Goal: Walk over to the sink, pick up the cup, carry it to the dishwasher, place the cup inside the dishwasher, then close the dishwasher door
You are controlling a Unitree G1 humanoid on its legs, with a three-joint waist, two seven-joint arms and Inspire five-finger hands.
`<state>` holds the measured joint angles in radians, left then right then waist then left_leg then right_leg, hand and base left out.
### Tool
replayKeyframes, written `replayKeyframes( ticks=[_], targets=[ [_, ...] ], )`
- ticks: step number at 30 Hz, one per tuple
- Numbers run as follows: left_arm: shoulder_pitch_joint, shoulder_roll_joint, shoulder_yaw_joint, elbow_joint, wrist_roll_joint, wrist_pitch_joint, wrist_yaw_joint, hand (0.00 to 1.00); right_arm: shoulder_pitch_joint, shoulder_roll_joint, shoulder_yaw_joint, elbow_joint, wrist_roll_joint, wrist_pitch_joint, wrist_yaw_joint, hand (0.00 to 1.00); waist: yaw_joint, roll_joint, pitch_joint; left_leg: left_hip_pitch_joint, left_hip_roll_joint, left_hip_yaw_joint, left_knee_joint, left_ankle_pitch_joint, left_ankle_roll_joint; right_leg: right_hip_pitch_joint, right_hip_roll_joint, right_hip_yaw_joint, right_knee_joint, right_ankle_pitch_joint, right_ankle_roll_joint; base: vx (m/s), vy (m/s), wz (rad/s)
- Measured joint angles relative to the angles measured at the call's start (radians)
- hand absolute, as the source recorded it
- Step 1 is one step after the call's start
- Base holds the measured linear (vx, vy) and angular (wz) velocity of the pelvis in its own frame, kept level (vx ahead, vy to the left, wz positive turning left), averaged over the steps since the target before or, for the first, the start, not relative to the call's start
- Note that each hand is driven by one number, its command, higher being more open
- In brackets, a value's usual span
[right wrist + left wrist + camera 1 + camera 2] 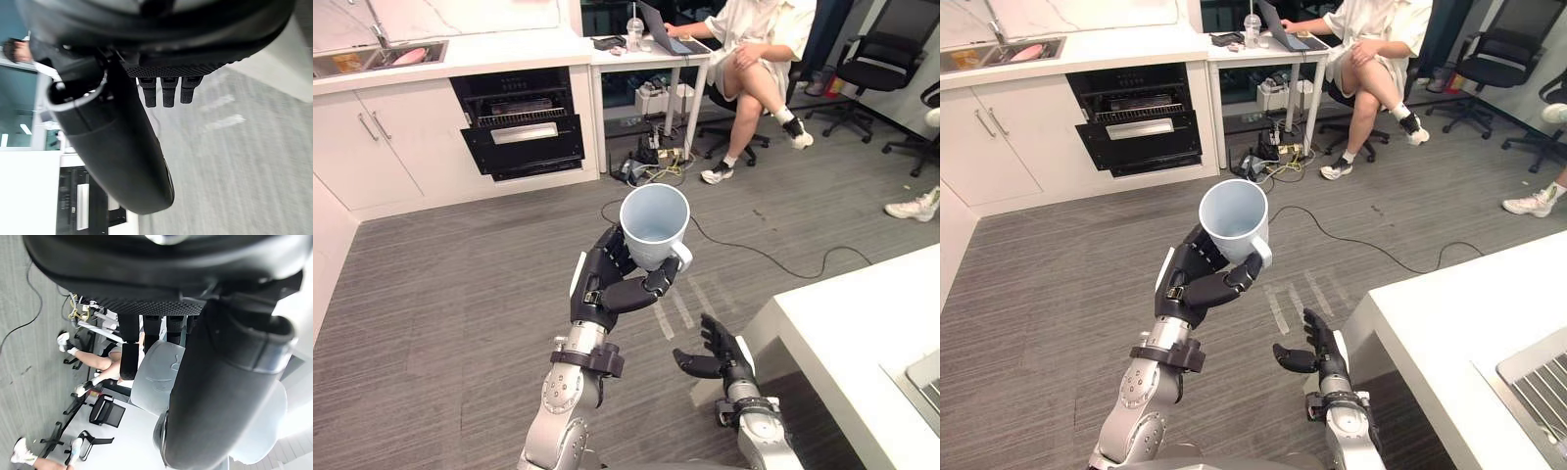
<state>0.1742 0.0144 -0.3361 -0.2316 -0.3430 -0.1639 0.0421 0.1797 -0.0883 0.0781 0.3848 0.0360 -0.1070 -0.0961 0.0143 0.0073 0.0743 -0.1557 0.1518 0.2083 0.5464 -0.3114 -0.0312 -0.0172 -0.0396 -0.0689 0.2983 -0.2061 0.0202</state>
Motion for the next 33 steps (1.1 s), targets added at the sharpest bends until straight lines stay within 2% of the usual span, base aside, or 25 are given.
replayKeyframes(
  ticks=[1, 2, 5, 8, 18, 26, 27, 30, 33],
  targets=[
    [-0.005, 0.007, -0.004, 0.005, -0.001, -0.003, -0.001, 0.30, -0.007, 0.000, -0.006, 0.024, 0.000, -0.007, 0.001, 0.90, 0.001, 0.003, -0.003, 0.014, 0.004, 0.011, -0.091, 0.055, 0.007, 0.004, -0.006, 0.005, -0.002, -0.011, 0.021, 0.06, 0.162, 0.10],
    [-0.003, 0.018, -0.001, 0.017, -0.002, -0.003, -0.001, 0.30, -0.011, 0.014, -0.009, 0.060, 0.001, -0.007, 0.002, 0.90, 0.006, -0.023, -0.006, 0.039, -0.030, 0.020, -0.144, 0.079, 0.015, 0.006, -0.030, 0.013, -0.023, -0.008, 0.033, 0.05, 0.151, 0.11],
    [-0.003, 0.036, 0.003, 0.062, -0.006, -0.003, 0.001, 0.30, -0.009, 0.017, -0.009, 0.129, 0.000, -0.007, 0.011, 0.90, -0.003, -0.030, -0.005, 0.069, -0.100, 0.006, -0.239, 0.127, 0.035, 0.039, -0.078, 0.005, -0.093, 0.021, 0.060, 0.05, 0.127, 0.27],
    [-0.003, 0.049, 0.000, 0.067, -0.005, -0.003, 0.001, 0.30, -0.009, 0.017, -0.010, 0.176, 0.000, -0.006, 0.014, 0.90, -0.004, -0.030, -0.005, 0.072, -0.124, -0.009, -0.278, 0.150, 0.040, 0.048, -0.090, 0.007, -0.125, 0.035, 0.064, 0.03, 0.089, 0.22],
    [-0.001, 0.066, -0.029, 0.067, 0.008, -0.003, -0.007, 0.30, -0.016, -0.014, -0.010, 0.228, -0.031, -0.006, 0.014, 0.90, -0.003, -0.032, -0.008, 0.124, -0.134, -0.017, -0.430, 0.242, 0.042, 0.045, -0.076, 0.012, -0.151, 0.059, 0.042, -0.02, -0.018, 0.02],
    [0.025, 0.082, -0.024, 0.064, 0.008, -0.003, -0.006, 0.30, -0.021, -0.026, 0.022, 0.242, -0.031, -0.006, 0.023, 0.90, 0.001, -0.033, -0.037, 0.159, -0.138, -0.067, -0.581, 0.355, 0.040, 0.036, -0.063, -0.025, -0.151, 0.067, 0.036, -0.05, -0.041, 0.18],
    [0.039, 0.078, -0.015, 0.063, 0.007, -0.003, -0.005, 0.30, -0.054, -0.025, 0.049, 0.241, -0.030, -0.006, 0.030, 0.90, 0.001, -0.037, -0.048, 0.173, -0.128, -0.100, -0.633, 0.403, 0.036, 0.049, -0.052, -0.055, -0.157, 0.075, 0.033, -0.02, -0.014, 0.04],
    [0.039, 0.078, -0.015, 0.063, 0.007, -0.003, -0.005, 0.30, -0.054, -0.025, 0.049, 0.241, -0.030, -0.006, 0.030, 0.90, -0.002, -0.037, -0.048, 0.175, -0.127, -0.099, -0.633, 0.403, 0.036, 0.048, -0.052, -0.054, -0.157, 0.075, 0.033, 0.00, 0.000, -0.02],
    [0.038, 0.076, -0.003, 0.063, 0.007, -0.003, -0.002, 0.30, -0.056, -0.024, 0.048, 0.241, -0.029, -0.009, 0.032, 0.90, -0.002, -0.035, -0.049, 0.178, -0.117, -0.060, -0.633, 0.400, 0.031, 0.032, -0.041, -0.015, -0.164, 0.087, 0.030, -0.01, -0.002, -0.34]
  ],
)
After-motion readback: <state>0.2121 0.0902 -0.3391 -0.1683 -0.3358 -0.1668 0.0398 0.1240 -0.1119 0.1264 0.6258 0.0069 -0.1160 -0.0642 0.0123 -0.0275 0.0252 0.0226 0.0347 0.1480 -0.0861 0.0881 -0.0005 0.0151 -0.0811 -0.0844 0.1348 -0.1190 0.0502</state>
